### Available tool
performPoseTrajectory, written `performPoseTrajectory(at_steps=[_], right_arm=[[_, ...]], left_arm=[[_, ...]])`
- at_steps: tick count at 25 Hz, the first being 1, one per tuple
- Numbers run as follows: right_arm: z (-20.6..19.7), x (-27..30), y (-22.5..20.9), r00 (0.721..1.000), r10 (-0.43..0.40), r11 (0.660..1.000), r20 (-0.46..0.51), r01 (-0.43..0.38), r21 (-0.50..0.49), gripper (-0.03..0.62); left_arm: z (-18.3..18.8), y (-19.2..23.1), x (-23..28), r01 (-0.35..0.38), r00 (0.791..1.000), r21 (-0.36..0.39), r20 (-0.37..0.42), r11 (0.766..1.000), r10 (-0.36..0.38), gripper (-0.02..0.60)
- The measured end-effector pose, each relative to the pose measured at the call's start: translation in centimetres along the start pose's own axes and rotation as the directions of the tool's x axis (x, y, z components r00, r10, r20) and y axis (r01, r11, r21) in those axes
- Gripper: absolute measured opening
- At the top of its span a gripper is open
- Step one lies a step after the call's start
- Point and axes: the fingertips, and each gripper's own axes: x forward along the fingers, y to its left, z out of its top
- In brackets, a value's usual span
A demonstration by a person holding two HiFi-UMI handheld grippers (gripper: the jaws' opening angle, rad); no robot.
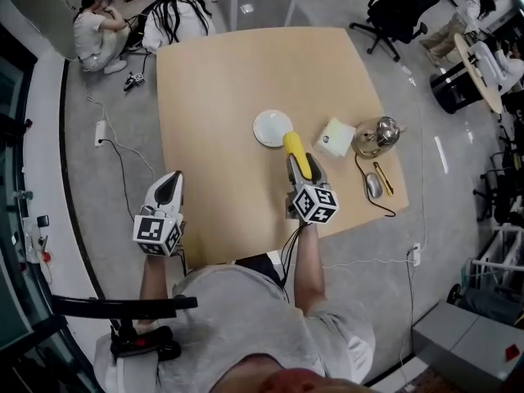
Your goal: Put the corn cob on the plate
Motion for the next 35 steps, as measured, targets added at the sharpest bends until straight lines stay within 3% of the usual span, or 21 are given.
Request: performPoseTrajectory(at_steps=[8, 19, 35], right_arm=[[-2.1, 6.2, -2.2, 0.996, -0.004, 1.000, -0.084, 0.001, -0.027, 0.241], [-4.8, 13.5, -3.9, 0.985, 0.017, 0.999, -0.170, -0.023, -0.033, 0.241], [-8.2, 19.3, -5.0, 0.967, 0.029, 0.998, -0.253, -0.040, -0.039, 0.241]], left_arm=[[-0.4, 0.4, 3.5, -0.013, 0.997, -0.012, -0.075, 1.000, 0.012, 0.020], [-3.8, 1.9, 6.9, -0.044, 0.987, -0.053, -0.158, 0.998, 0.035, 0.020], [-5.9, 3.5, 9.3, -0.099, 0.969, -0.094, -0.237, 0.991, 0.075, 0.020]])
